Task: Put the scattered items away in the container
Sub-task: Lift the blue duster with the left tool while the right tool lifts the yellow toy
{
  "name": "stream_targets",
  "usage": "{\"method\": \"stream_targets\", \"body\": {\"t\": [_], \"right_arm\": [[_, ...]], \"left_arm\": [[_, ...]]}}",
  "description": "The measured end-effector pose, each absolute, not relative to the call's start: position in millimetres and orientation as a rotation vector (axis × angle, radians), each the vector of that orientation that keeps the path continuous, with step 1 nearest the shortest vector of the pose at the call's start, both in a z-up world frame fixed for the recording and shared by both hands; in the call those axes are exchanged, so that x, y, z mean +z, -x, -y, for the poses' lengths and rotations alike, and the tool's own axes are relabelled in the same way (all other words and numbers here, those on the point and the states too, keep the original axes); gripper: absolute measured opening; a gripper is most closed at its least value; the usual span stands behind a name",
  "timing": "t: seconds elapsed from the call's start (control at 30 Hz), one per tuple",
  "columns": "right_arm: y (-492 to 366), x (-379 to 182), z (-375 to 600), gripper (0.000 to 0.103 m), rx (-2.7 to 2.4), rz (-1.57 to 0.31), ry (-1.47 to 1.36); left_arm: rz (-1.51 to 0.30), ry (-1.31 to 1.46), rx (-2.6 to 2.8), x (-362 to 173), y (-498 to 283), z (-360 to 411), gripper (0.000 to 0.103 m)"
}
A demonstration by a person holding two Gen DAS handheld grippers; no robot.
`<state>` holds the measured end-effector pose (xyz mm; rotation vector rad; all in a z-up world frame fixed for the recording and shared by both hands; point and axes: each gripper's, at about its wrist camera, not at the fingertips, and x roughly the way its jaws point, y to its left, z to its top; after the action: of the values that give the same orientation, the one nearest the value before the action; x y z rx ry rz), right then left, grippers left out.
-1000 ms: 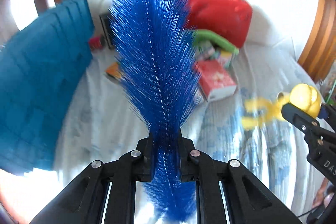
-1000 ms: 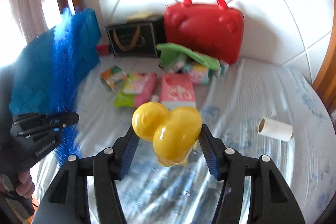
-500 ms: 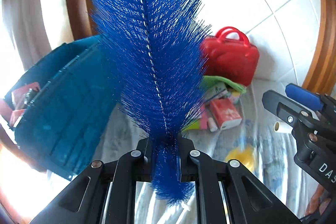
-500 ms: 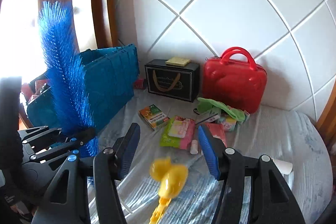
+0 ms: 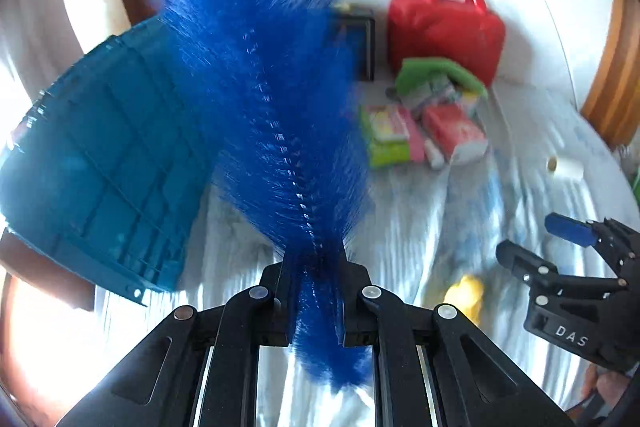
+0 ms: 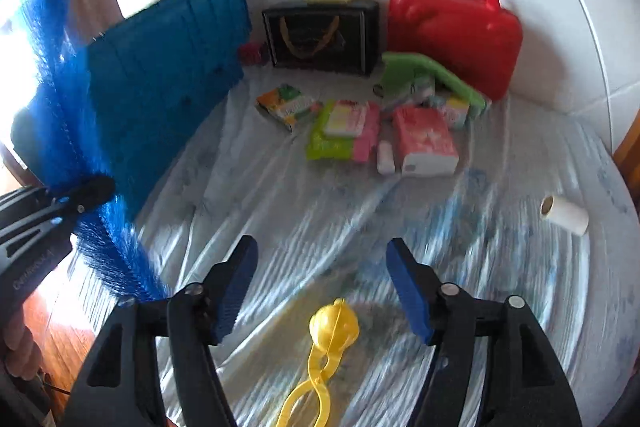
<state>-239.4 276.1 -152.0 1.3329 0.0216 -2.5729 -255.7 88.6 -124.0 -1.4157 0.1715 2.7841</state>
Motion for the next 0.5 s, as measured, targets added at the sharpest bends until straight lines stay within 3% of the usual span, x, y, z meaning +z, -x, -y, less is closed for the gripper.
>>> {"method": "stream_targets", "body": {"t": [0.03, 0.3, 0.47, 0.5], "right_arm": [[239, -170, -277, 0.08, -2.568, 0.001, -1.397], [233, -254, -281, 0.08, -2.517, 0.116, -1.655], [235, -290, -277, 0.068, -2.521, 0.119, -1.717], [236, -297, -276, 0.053, -2.525, 0.11, -1.728]], "left_arm": [[-0.176, 1.434, 2.757, -132, 259, -88, 0.013], [-0.232, 1.486, 2.614, -180, 265, -104, 0.013], [-0.256, 1.527, 2.529, -210, 271, -108, 0.013], [-0.261, 1.535, 2.508, -216, 271, -109, 0.013]]}}
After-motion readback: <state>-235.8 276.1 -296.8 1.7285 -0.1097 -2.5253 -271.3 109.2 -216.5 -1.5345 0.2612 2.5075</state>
